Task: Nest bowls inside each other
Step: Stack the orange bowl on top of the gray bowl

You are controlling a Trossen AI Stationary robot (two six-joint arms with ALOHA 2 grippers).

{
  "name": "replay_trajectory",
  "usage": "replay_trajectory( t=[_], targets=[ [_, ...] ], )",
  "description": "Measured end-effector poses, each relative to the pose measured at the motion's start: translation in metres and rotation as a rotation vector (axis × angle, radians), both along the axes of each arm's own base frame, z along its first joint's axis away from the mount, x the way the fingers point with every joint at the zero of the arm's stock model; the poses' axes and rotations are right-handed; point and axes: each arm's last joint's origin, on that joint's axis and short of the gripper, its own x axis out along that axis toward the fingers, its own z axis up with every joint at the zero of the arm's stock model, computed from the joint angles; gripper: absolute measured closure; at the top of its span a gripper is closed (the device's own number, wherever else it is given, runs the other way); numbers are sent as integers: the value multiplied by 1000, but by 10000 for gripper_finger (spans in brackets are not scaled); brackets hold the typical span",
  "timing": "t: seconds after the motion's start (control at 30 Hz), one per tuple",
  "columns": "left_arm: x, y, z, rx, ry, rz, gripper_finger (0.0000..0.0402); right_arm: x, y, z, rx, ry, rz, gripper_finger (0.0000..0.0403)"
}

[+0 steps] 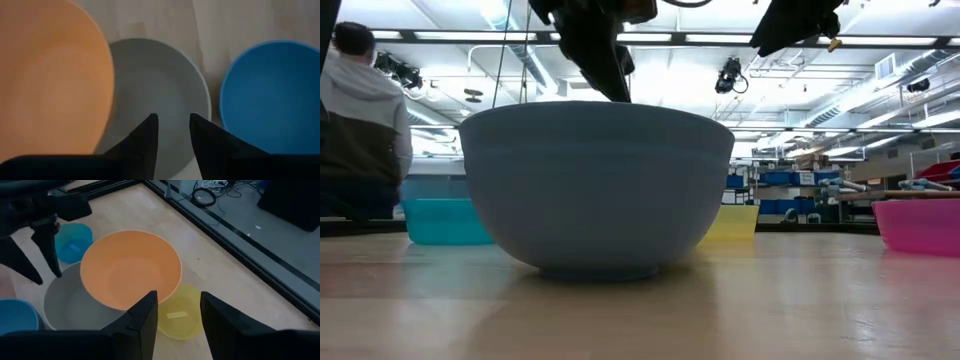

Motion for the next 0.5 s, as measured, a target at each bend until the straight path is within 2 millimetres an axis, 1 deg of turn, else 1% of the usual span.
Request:
replay_trajectory(
  t=[0.07, 0.13, 0.2, 0.27, 0.3, 0.33, 0.4, 0.5],
  targets=[
    [-2, -3, 4, -1, -6, -14, 282, 0, 0, 0, 0, 0, 0, 268],
    [-2, -5, 15, 47, -36, -21, 286, 0, 0, -1, 0, -1, 0, 268],
    [0, -2, 24, 186, -73, 18, 289, 0, 0, -3, -1, 1, -1, 268],
    [3, 7, 30, 352, -114, 78, 293, 1, 0, -6, -2, 9, -3, 268],
    [5, 14, 31, 395, -128, 95, 294, 1, 0, -7, -1, 7, -3, 268],
    [9, 21, 30, 406, -141, 109, 295, 1, 0, -8, 2, 1, -5, 268],
    [16, 36, 24, 370, -147, 121, 296, 2, 0, -12, 4, 7, -7, 268],
    [22, 55, 8, 332, -88, 160, 296, 2, 0, -18, 6, 7, -8, 268]
  ],
)
